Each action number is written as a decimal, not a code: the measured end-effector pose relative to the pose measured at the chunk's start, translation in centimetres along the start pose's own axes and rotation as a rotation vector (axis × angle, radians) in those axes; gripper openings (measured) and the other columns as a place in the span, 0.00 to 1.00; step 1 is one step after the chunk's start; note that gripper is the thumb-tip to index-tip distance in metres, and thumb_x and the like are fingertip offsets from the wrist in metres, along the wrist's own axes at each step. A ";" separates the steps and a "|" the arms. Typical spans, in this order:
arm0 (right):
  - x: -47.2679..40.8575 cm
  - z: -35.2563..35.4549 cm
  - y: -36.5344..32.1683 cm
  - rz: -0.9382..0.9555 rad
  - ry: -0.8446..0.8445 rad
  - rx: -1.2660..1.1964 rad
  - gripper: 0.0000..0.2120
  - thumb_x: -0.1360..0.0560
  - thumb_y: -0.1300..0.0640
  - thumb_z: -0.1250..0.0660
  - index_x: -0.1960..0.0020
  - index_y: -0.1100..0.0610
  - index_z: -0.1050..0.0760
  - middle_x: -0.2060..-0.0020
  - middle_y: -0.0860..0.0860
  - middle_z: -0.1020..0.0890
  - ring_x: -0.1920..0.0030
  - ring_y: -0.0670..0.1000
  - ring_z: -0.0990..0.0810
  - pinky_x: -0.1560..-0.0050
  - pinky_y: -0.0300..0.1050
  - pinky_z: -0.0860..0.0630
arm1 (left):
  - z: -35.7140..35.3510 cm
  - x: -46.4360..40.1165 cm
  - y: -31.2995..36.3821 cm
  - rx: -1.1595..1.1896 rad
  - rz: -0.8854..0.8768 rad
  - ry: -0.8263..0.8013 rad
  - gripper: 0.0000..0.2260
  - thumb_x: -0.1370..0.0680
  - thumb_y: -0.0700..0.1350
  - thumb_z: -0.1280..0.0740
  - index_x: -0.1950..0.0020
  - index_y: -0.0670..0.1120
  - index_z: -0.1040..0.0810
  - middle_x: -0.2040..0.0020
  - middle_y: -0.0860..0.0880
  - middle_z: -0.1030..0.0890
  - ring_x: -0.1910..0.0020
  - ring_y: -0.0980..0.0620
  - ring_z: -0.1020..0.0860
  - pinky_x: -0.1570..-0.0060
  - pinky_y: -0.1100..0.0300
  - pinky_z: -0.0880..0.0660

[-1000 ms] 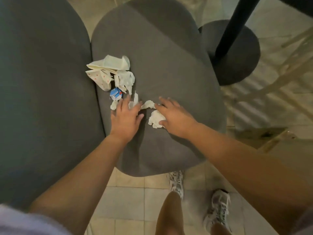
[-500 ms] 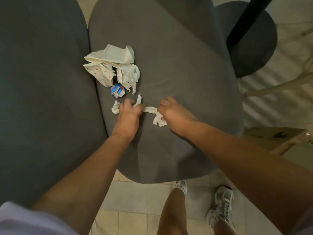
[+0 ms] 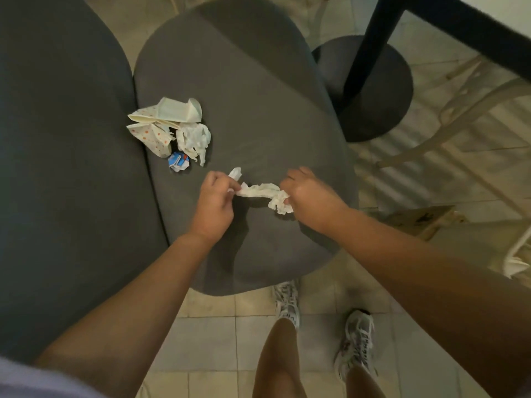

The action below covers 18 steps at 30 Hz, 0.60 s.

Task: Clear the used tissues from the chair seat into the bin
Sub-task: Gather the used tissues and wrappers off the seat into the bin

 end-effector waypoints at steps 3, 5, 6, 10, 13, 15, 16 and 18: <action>2.7 1.9 1.5 -0.050 0.015 -0.020 0.09 0.27 0.64 0.37 0.47 0.63 0.27 0.45 0.57 0.26 0.41 0.56 0.32 0.44 0.51 0.27 | 0.2 -0.1 3.8 0.109 -0.054 0.048 0.10 0.27 0.26 0.41 0.52 0.38 0.25 0.51 0.46 0.31 0.50 0.52 0.30 0.49 0.78 0.38; 4.6 3.4 2.5 -0.075 0.060 -0.047 0.10 0.29 0.66 0.37 0.48 0.64 0.27 0.46 0.59 0.26 0.42 0.57 0.31 0.45 0.48 0.29 | -0.3 0.3 6.7 0.188 -0.073 0.033 0.11 0.25 0.28 0.42 0.49 0.39 0.25 0.49 0.46 0.30 0.50 0.61 0.30 0.48 0.78 0.38; 5.7 4.2 3.0 -0.085 0.089 -0.057 0.10 0.30 0.67 0.37 0.49 0.65 0.27 0.47 0.59 0.26 0.43 0.58 0.30 0.47 0.46 0.32 | -0.6 0.5 8.3 0.235 -0.069 0.019 0.12 0.24 0.29 0.43 0.48 0.40 0.25 0.49 0.46 0.30 0.51 0.66 0.30 0.48 0.79 0.37; 10.5 6.6 5.7 -0.162 0.197 -0.120 0.07 0.31 0.68 0.39 0.53 0.63 0.29 0.52 0.59 0.24 0.49 0.60 0.27 0.58 0.45 0.36 | -3.0 0.8 13.7 0.652 0.171 -0.031 0.14 0.22 0.31 0.46 0.53 0.47 0.26 0.52 0.48 0.24 0.55 0.62 0.26 0.54 0.70 0.30; 15.0 7.9 8.2 -0.200 0.276 -0.140 0.08 0.29 0.62 0.41 0.52 0.63 0.28 0.53 0.59 0.23 0.52 0.59 0.25 0.60 0.46 0.33 | -6.1 1.6 18.7 1.232 0.481 -0.162 0.14 0.21 0.32 0.48 0.52 0.45 0.26 0.56 0.46 0.23 0.61 0.52 0.23 0.63 0.62 0.25; 17.7 8.5 9.5 -0.215 0.325 -0.159 0.09 0.30 0.61 0.41 0.53 0.64 0.27 0.54 0.60 0.22 0.53 0.61 0.24 0.58 0.50 0.28 | -7.9 2.4 22.0 1.391 0.572 -0.256 0.13 0.21 0.32 0.49 0.51 0.44 0.27 0.56 0.45 0.22 0.60 0.50 0.23 0.61 0.60 0.24; 19.3 8.9 10.3 -0.226 0.353 -0.176 0.10 0.31 0.60 0.41 0.54 0.64 0.26 0.56 0.60 0.21 0.55 0.61 0.23 0.59 0.51 0.26 | -9.1 3.1 24.0 1.417 0.576 -0.314 0.13 0.21 0.32 0.49 0.51 0.44 0.27 0.55 0.44 0.22 0.59 0.50 0.23 0.60 0.59 0.24; 22.4 9.4 12.0 -0.242 0.413 -0.180 0.14 0.33 0.56 0.44 0.57 0.64 0.25 0.61 0.61 0.20 0.60 0.62 0.21 0.63 0.50 0.24 | -11.5 4.6 27.5 1.415 0.570 -0.430 0.13 0.20 0.33 0.49 0.51 0.45 0.27 0.54 0.44 0.22 0.58 0.49 0.22 0.61 0.59 0.24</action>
Point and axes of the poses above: each hand's wrist, its own x-axis away from the middle knuckle, its own z-axis out of the back of the hand, y = z × x, the point moved 5 cm from there along -x, towards the middle knuckle
